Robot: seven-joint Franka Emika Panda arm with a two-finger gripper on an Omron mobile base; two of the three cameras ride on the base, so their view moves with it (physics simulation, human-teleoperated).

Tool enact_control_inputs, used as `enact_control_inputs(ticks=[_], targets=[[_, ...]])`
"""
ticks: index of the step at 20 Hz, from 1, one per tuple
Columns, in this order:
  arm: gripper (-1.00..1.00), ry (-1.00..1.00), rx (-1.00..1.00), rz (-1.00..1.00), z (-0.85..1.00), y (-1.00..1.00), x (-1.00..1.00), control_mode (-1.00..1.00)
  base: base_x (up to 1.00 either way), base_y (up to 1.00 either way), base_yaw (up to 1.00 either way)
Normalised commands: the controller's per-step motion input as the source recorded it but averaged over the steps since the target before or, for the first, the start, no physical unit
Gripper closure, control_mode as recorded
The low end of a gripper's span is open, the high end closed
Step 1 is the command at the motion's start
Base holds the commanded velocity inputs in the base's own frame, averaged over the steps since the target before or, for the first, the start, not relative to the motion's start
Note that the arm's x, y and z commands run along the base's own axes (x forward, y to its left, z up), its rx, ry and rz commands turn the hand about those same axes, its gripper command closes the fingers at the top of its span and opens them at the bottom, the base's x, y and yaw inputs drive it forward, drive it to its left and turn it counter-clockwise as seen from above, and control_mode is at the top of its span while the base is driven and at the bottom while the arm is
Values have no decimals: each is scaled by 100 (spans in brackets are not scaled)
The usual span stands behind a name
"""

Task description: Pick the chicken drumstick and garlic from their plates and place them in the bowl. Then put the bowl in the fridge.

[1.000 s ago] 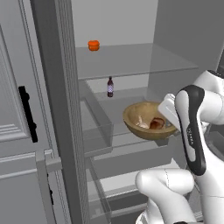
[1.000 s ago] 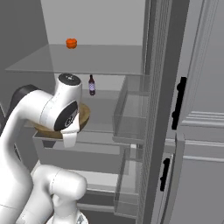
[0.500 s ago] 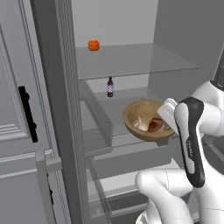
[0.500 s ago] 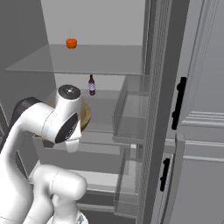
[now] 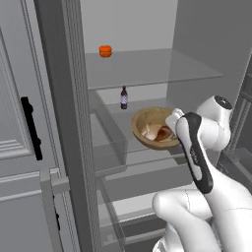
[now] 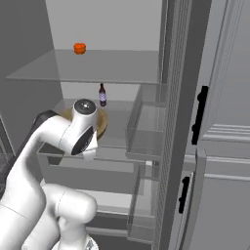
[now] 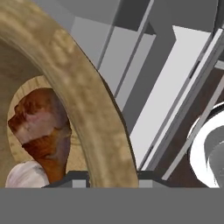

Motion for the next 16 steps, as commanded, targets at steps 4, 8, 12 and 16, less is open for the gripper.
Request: enact_control_inputs(ticks=[4,8,12,16], targets=[[100,4,0,-2,-40,0,100,-100,0,0,0],[100,7,0,-2,-34,0,98,-100,0,0,0],[100,1,0,-2,-29,0,85,-100,0,0,0],[100,8,0,0,-21,2,47,-100,0,0,0]])
